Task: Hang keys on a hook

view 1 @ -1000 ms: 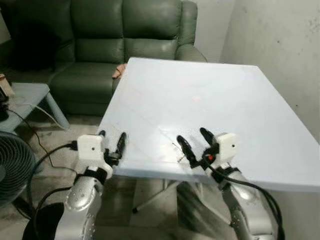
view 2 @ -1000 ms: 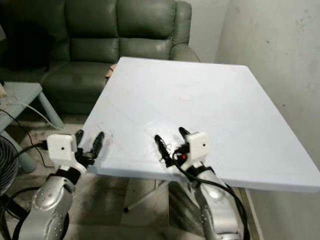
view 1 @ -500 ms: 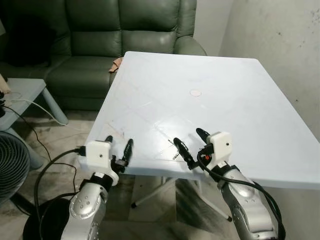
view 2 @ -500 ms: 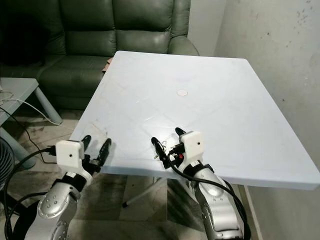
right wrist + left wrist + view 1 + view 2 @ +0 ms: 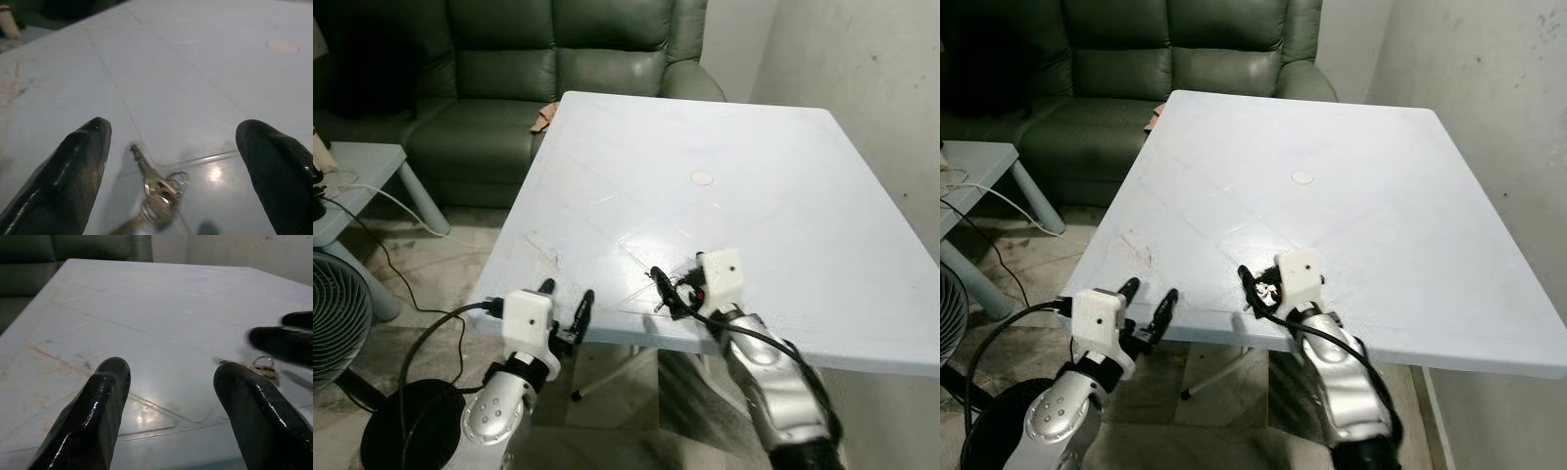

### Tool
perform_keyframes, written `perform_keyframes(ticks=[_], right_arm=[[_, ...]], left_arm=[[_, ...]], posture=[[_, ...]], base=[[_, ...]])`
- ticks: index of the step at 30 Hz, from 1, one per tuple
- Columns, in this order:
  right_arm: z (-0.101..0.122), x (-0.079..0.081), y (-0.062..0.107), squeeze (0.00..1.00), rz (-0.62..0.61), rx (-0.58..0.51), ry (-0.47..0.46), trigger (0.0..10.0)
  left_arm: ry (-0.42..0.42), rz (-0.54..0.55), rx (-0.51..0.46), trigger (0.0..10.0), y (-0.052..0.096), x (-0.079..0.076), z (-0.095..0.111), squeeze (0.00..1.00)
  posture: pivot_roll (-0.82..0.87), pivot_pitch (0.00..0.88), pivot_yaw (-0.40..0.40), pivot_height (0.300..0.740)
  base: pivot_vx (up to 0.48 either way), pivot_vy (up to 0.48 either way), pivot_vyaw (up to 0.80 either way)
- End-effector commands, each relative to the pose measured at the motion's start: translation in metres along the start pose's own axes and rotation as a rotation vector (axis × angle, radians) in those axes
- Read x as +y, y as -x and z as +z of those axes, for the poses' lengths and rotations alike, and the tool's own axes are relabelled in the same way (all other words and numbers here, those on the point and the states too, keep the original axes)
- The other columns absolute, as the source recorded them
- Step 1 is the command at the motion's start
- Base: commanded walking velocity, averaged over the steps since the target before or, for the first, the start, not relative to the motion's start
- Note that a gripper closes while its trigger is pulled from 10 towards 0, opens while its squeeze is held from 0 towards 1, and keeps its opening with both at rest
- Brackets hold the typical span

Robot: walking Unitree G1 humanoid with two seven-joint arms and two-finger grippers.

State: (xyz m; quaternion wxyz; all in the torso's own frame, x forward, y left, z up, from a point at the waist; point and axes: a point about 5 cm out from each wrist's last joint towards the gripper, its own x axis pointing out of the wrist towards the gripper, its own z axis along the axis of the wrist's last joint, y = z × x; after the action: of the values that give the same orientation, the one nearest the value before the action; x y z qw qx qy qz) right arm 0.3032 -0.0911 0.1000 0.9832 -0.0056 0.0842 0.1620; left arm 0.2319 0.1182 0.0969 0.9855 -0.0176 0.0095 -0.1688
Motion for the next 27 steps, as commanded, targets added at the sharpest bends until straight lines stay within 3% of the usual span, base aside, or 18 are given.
perform_keyframes(ticks=[1, 2, 3, 4, 6, 7, 9, 11, 12, 14, 16, 17, 21, 22, 23, 27], right_arm=[[-0.003, -0.001, -0.003, 0.0, -0.048, 0.04, -0.018, 10.0], [-0.003, -0.001, -0.004, 0.0, -0.055, 0.045, -0.025, 10.0], [-0.004, 0.001, -0.006, 0.0, -0.058, 0.057, -0.064, 8.7], [-0.004, 0.002, -0.006, 0.0, -0.058, 0.057, -0.078, 8.7], [-0.004, 0.003, -0.007, 0.0, -0.065, 0.073, -0.106, 6.2], [-0.005, 0.003, -0.007, 0.0, -0.065, 0.08, -0.113, 6.2], [-0.005, 0.003, -0.007, 0.0, -0.069, 0.079, -0.107, 3.3], [-0.004, 0.003, -0.006, 0.0, -0.069, 0.077, -0.094, 2.8], [-0.005, 0.002, -0.006, 0.0, -0.067, 0.078, -0.091, 3.2], [-0.006, 0.001, -0.004, 0.0, -0.06, 0.079, -0.088, 2.7], [-0.006, 0.0, -0.003, 0.0, -0.055, 0.08, -0.086, 3.0], [-0.007, -0.001, -0.002, 0.0, -0.051, 0.081, -0.082, 1.7], [-0.007, -0.002, 0.0, 0.0, -0.04, 0.078, -0.061, 1.6], [-0.008, -0.002, 0.001, 0.0, -0.04, 0.078, -0.054, 2.3], [-0.008, -0.002, 0.001, 0.0, -0.039, 0.079, -0.05, 1.1], [-0.009, -0.002, 0.001, 0.0, -0.035, 0.081, -0.049, 0.7]], left_arm=[[-0.032, -0.013, -0.015, 10.0, 0.002, 0.0, 0.005, 0.0], [-0.032, -0.013, -0.016, 10.0, 0.002, 0.0, 0.005, 0.0], [-0.033, -0.014, -0.015, 10.0, 0.002, -0.001, 0.005, 0.0], [-0.034, -0.015, -0.015, 10.0, 0.002, -0.001, 0.005, 0.0], [-0.037, -0.016, -0.014, 10.0, 0.002, -0.001, 0.005, 0.0], [-0.038, -0.015, -0.014, 10.0, 0.002, -0.001, 0.005, 0.0], [-0.038, -0.015, -0.014, 10.0, 0.002, -0.001, 0.005, 0.0], [-0.041, -0.014, -0.012, 10.0, 0.003, -0.001, 0.005, 0.0], [-0.042, -0.016, -0.012, 10.0, 0.003, -0.002, 0.005, 0.0], [-0.046, -0.027, -0.01, 10.0, 0.003, -0.003, 0.005, 0.0], [-0.052, -0.036, -0.008, 10.0, 0.002, -0.005, 0.004, 0.0], [-0.056, -0.05, -0.008, 10.0, 0.002, -0.007, 0.004, 0.0], [-0.053, -0.067, -0.007, 10.0, 0.003, -0.011, 0.004, 0.0], [-0.055, -0.071, -0.005, 10.0, 0.003, -0.012, 0.004, 0.0], [-0.057, -0.074, -0.004, 10.0, 0.003, -0.012, 0.004, 0.0], [-0.059, -0.079, -0.002, 10.0, 0.003, -0.012, 0.003, 0.0]], posture=[[-0.1, 0.062, -0.005, 0.74], [-0.1, 0.062, -0.005, 0.74], [-0.1, 0.062, -0.003, 0.74], [-0.1, 0.062, -0.003, 0.74], [-0.1, 0.063, -0.003, 0.74], [-0.1, 0.063, -0.003, 0.74], [-0.1, 0.063, -0.002, 0.74], [-0.1, 0.063, -0.002, 0.74], [-0.1, 0.064, -0.003, 0.74], [-0.1, 0.065, -0.002, 0.74], [-0.1, 0.065, -0.002, 0.74], [-0.1, 0.065, -0.002, 0.74], [-0.11, 0.066, -0.001, 0.74], [-0.11, 0.065, -0.001, 0.74], [-0.11, 0.065, 0.0, 0.74], [-0.11, 0.065, 0.0, 0.74]], base=[[0.0, 0.0, 0.0], [0.0, 0.0, 0.0], [0.0, 0.0, 0.0], [0.0, 0.0, 0.0], [0.0, 0.0, 0.0], [0.0, 0.0, 0.0], [0.0, 0.0, 0.0], [0.0, 0.0, 0.0], [0.0, 0.0, 0.0], [0.0, 0.0, 0.0], [0.0, 0.0, 0.0], [0.0, 0.0, 0.0], [0.0, 0.0, 0.0], [0.0, 0.0, 0.0], [0.0, 0.0, 0.0], [0.0, 0.0, 0.0]])
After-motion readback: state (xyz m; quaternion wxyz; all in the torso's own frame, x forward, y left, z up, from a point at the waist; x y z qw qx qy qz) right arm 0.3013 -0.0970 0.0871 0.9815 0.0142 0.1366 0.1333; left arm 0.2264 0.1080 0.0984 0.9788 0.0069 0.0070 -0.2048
